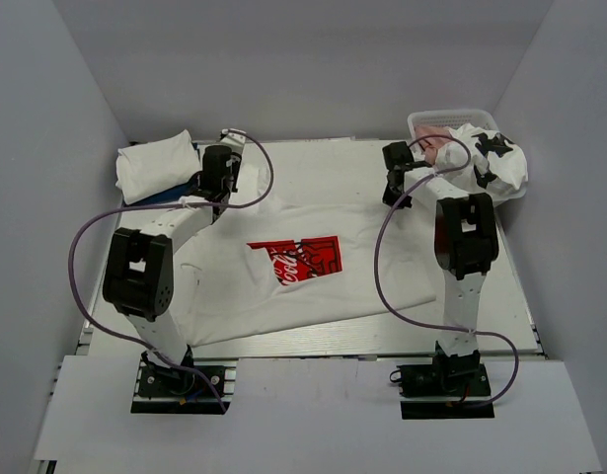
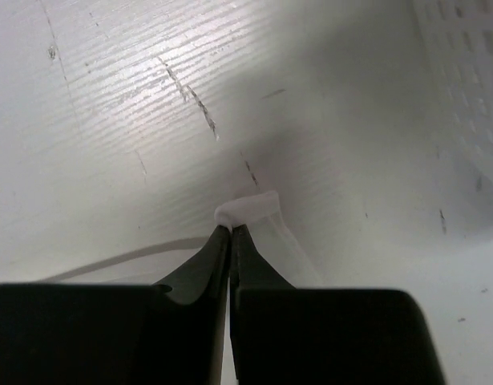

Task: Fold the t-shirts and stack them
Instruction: Grap the side of the flattened tshirt furthest away from the robot with both arms

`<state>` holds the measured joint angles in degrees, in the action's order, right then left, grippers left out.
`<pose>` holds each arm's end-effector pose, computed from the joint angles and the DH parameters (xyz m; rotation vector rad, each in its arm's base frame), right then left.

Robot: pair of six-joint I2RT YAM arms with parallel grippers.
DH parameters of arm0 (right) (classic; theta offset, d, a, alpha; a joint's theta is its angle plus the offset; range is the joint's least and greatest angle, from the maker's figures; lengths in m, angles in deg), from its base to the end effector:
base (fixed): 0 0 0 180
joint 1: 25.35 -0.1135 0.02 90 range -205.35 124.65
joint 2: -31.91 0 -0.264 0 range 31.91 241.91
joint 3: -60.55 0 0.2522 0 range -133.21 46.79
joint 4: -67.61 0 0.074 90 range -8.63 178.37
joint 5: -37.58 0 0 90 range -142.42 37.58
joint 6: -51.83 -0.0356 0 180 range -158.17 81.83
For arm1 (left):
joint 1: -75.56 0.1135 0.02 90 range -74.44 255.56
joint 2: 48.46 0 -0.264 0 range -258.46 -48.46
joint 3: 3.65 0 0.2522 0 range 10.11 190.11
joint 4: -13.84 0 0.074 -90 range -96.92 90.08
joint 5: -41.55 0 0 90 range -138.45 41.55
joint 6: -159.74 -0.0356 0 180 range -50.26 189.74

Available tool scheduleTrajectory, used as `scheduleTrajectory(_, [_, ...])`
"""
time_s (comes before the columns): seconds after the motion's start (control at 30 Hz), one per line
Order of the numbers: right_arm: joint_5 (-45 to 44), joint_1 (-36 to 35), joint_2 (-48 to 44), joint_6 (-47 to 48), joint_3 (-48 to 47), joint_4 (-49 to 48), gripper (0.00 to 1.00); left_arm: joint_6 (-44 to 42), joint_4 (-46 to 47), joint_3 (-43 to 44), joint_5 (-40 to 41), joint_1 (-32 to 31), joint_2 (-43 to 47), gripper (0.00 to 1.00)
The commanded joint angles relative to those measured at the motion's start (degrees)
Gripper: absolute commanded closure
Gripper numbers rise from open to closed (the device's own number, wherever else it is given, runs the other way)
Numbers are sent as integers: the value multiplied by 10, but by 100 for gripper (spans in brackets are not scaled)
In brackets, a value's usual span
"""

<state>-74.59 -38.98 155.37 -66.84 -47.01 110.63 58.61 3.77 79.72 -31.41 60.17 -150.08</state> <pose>0.4534 0.0961 0.1730 0.4612 2.4555 -0.2055 0.3959 -0.0982 0.2419 0.2908 2.0309 0.2606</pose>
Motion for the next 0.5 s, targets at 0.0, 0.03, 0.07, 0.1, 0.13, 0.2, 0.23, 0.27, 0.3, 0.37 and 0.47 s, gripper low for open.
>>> scheduleTrajectory(0.0, [-13,0,-61,6,19,-35,100,30,-14,-7,8,-3,48,100])
scheduleTrajectory(0.03, [-16,0,-66,6,29,-39,100,48,-21,-15,8,-3,54,100])
scheduleTrajectory(0.07, [-16,-2,-84,8,41,-46,100,54,-21,-31,8,-3,61,100])
scheduleTrajectory(0.1, [-16,-3,-91,8,50,-46,100,54,-21,-41,8,-3,77,100])
scheduleTrajectory(0.13, [-17,-2,-107,10,62,-57,100,60,2,-49,8,-3,83,100])
scheduleTrajectory(0.2, [-11,-1,-117,12,79,-67,100,72,5,-40,21,-3,77,92])
scheduleTrajectory(0.23, [-7,-2,-122,16,83,-77,100,105,-44,-16,21,-3,50,89])
scheduleTrajectory(0.27, [-3,-1,-121,19,82,-78,100,124,-77,46,-18,8,30,83])
scheduleTrajectory(0.3, [-3,-3,-119,19,81,-77,100,145,-108,81,-25,16,7,67])
scheduleTrajectory(0.37, [6,-3,-112,19,77,-74,100,175,-174,171,-18,16,-67,22])
scheduleTrajectory(0.47, [17,-3,-98,24,71,-73,100,169,-192,256,-31,16,-158,0])
